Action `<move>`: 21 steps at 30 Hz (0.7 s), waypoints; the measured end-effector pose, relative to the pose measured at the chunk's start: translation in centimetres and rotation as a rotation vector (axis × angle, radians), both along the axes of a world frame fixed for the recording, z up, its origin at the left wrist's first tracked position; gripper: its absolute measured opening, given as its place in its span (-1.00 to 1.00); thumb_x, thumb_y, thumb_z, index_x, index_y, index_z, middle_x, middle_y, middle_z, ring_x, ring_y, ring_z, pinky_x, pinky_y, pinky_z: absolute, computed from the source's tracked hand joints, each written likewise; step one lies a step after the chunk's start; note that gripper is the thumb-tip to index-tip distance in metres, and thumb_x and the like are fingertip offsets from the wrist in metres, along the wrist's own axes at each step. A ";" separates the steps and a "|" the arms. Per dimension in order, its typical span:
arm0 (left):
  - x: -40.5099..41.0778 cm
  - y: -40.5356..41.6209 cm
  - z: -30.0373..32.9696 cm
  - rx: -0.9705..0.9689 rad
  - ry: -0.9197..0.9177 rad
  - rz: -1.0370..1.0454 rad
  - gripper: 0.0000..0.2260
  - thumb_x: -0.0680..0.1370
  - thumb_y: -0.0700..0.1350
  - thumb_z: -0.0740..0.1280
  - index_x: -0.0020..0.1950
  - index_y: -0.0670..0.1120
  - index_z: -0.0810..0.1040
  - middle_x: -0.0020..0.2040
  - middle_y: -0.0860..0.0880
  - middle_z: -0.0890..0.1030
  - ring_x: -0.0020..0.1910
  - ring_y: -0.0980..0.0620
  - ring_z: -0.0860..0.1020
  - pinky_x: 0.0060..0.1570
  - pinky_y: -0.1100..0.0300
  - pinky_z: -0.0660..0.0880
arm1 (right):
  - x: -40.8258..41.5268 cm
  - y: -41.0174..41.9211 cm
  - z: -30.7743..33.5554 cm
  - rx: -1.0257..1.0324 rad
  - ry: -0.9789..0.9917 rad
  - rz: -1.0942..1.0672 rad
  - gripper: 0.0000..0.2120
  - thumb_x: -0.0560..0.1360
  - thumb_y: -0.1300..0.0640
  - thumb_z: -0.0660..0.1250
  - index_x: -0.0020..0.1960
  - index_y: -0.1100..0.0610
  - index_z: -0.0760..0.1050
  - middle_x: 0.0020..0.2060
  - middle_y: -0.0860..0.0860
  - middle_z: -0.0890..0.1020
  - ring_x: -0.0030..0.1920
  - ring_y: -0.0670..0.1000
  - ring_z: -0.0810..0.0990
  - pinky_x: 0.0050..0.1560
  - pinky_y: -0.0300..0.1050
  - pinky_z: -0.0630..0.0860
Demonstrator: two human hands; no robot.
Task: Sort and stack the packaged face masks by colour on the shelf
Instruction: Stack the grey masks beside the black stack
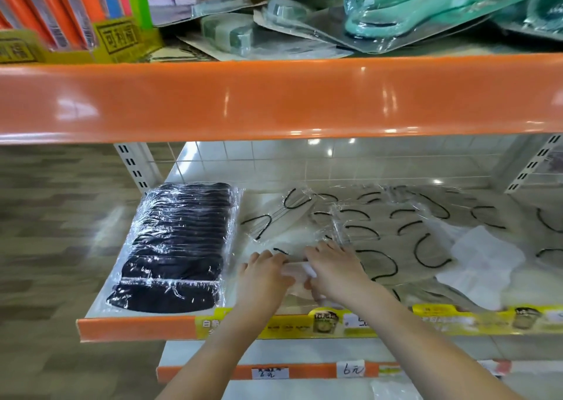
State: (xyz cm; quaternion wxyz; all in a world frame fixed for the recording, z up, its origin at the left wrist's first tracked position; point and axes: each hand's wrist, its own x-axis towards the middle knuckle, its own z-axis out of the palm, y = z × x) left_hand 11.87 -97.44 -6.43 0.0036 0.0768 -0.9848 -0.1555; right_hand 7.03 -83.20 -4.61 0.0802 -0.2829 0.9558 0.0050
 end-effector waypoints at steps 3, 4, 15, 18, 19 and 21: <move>-0.2 0.2 0.1 0.104 0.129 0.045 -0.69 0.54 -0.08 0.27 0.29 0.02 0.45 0.19 -0.01 0.45 0.24 -0.04 0.35 0.12 0.13 0.31 | -0.4 0.9 0.0 -0.051 0.040 -0.010 -0.64 0.53 -0.01 0.28 0.25 0.13 0.39 0.26 0.05 0.44 0.33 0.08 0.34 0.20 -0.07 0.29; -0.3 0.1 0.2 0.147 0.179 0.073 -0.66 0.54 -0.12 0.28 0.32 0.01 0.43 0.22 -0.02 0.43 0.25 -0.06 0.35 0.12 0.13 0.30 | -0.5 1.2 -0.1 -0.088 0.044 -0.027 -0.65 0.54 -0.01 0.26 0.25 0.14 0.40 0.26 0.05 0.44 0.32 0.08 0.36 0.19 -0.07 0.30; -0.5 -0.2 -0.1 0.147 -0.003 0.092 -0.50 0.53 0.10 0.30 0.44 0.07 0.28 0.39 0.06 0.36 0.38 0.01 0.27 0.28 0.12 0.27 | -2.8 4.4 -0.6 -0.384 0.041 -0.253 -0.76 0.59 0.13 0.16 0.26 0.07 0.37 0.18 -0.02 0.50 0.15 0.06 0.47 -0.04 -0.08 0.34; -0.4 0.4 -0.3 0.096 -0.041 0.016 -0.39 0.47 0.18 0.35 0.46 0.11 0.24 0.43 0.12 0.29 0.43 0.06 0.17 0.34 0.16 0.16 | -2.9 5.1 -0.8 -0.413 0.053 -0.291 -0.78 0.59 0.15 0.16 0.23 0.08 0.37 0.16 -0.02 0.49 0.14 0.06 0.47 -0.09 -0.10 0.31; -0.5 0.7 -0.4 0.079 -0.044 -0.003 -0.38 0.44 0.20 0.36 0.45 0.12 0.24 0.43 0.13 0.28 0.44 0.06 0.16 0.34 0.16 0.15 | -2.9 5.3 -0.9 -0.417 0.060 -0.304 -0.77 0.59 0.17 0.16 0.24 0.08 0.36 0.17 -0.02 0.48 0.15 0.07 0.47 -0.08 -0.10 0.31; -0.6 1.2 -0.7 0.029 -0.045 -0.036 -0.35 0.41 0.25 0.37 0.44 0.13 0.25 0.43 0.14 0.25 0.44 0.06 0.14 0.35 0.15 0.13 | -3.1 5.9 -1.2 -0.416 0.080 -0.308 -0.73 0.58 0.20 0.16 0.27 0.07 0.35 0.20 -0.01 0.46 0.19 0.07 0.44 0.04 -0.09 0.34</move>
